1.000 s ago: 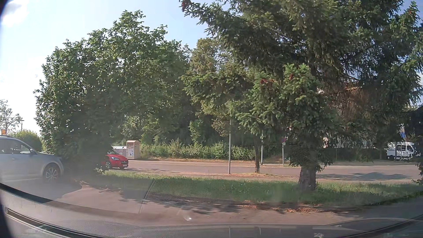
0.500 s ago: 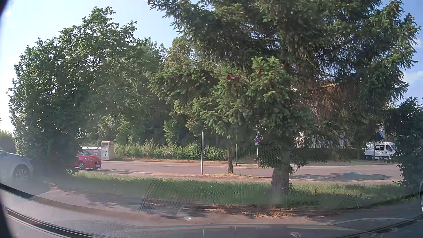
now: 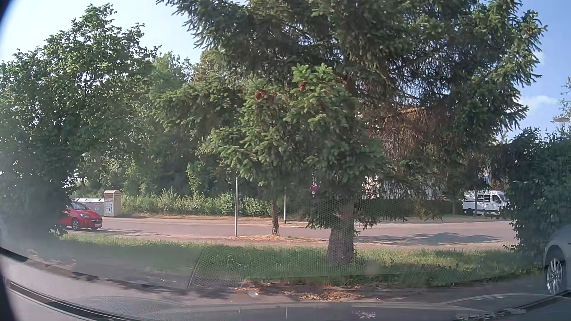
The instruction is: Follow the waypoints while adhering to traffic rules and regulations
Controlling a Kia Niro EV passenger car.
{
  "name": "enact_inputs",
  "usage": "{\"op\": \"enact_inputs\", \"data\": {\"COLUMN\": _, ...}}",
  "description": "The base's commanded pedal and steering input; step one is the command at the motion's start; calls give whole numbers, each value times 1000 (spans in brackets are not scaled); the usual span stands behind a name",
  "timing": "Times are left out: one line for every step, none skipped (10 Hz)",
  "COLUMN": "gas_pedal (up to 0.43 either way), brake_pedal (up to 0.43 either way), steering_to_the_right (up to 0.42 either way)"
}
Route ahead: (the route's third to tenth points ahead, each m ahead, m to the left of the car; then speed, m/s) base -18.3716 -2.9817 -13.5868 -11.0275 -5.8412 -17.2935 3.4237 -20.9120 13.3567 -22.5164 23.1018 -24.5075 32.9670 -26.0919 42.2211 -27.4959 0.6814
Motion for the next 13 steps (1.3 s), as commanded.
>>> {"op": "enact_inputs", "data": {"gas_pedal": 0, "brake_pedal": 18, "steering_to_the_right": 976}}
{"op": "enact_inputs", "data": {"gas_pedal": 0, "brake_pedal": 18, "steering_to_the_right": 971}}
{"op": "enact_inputs", "data": {"gas_pedal": 0, "brake_pedal": 24, "steering_to_the_right": 968}}
{"op": "enact_inputs", "data": {"gas_pedal": 0, "brake_pedal": 30, "steering_to_the_right": 946}}
{"op": "enact_inputs", "data": {"gas_pedal": 0, "brake_pedal": 37, "steering_to_the_right": 897}}
{"op": "enact_inputs", "data": {"gas_pedal": 0, "brake_pedal": 49, "steering_to_the_right": 833}}
{"op": "enact_inputs", "data": {"gas_pedal": 0, "brake_pedal": 67, "steering_to_the_right": 769}}
{"op": "enact_inputs", "data": {"gas_pedal": 0, "brake_pedal": 85, "steering_to_the_right": 727}}
{"op": "enact_inputs", "data": {"gas_pedal": 0, "brake_pedal": 85, "steering_to_the_right": 678}}
{"op": "enact_inputs", "data": {"gas_pedal": 0, "brake_pedal": 91, "steering_to_the_right": 611}}
{"op": "enact_inputs", "data": {"gas_pedal": 0, "brake_pedal": 91, "steering_to_the_right": 565}}
{"op": "enact_inputs", "data": {"gas_pedal": 0, "brake_pedal": 104, "steering_to_the_right": 530}}
{"op": "enact_inputs", "data": {"gas_pedal": 0, "brake_pedal": 110, "steering_to_the_right": 503}}
